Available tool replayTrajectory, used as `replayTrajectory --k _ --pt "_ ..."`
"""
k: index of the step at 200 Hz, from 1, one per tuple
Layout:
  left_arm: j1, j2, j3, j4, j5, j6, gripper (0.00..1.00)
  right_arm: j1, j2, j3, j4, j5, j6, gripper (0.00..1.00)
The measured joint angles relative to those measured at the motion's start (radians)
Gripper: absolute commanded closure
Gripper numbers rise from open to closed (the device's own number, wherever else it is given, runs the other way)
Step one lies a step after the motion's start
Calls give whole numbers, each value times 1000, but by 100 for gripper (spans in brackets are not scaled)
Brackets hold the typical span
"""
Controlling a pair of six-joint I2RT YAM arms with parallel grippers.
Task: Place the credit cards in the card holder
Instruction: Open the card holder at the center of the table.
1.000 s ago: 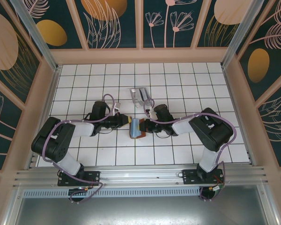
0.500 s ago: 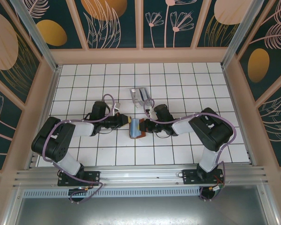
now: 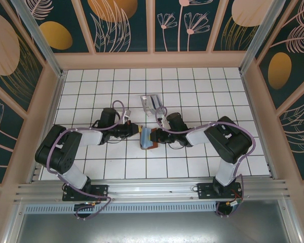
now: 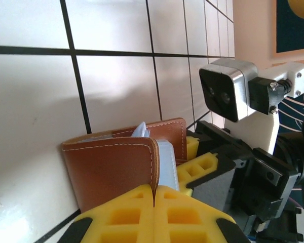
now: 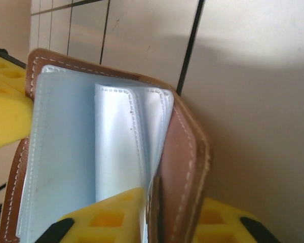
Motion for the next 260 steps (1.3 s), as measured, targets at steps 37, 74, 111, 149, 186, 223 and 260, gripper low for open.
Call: replayTrajectory --k 37,74,111,149,186,223,260 --pt "0 5 3 -11 -26 0 100 -2 -93 -62 -7 53 11 54" --pt "0 11 5 -81 -110 -2 100 2 -291 -134 -69 146 27 44" --pt "0 11 5 -110 -137 -9 100 53 -385 -81 -201 262 15 35" --pt "0 11 4 -110 -137 -36 100 103 -312 84 -345 360 12 28" --pt "0 -14 -10 -112 -137 -69 100 145 -225 152 -396 400 10 17" --pt "0 -79 -11 -119 -137 -111 100 154 -151 154 -401 388 19 9" --pt "0 -109 -11 -130 -137 -145 100 163 -132 154 -324 323 37 8"
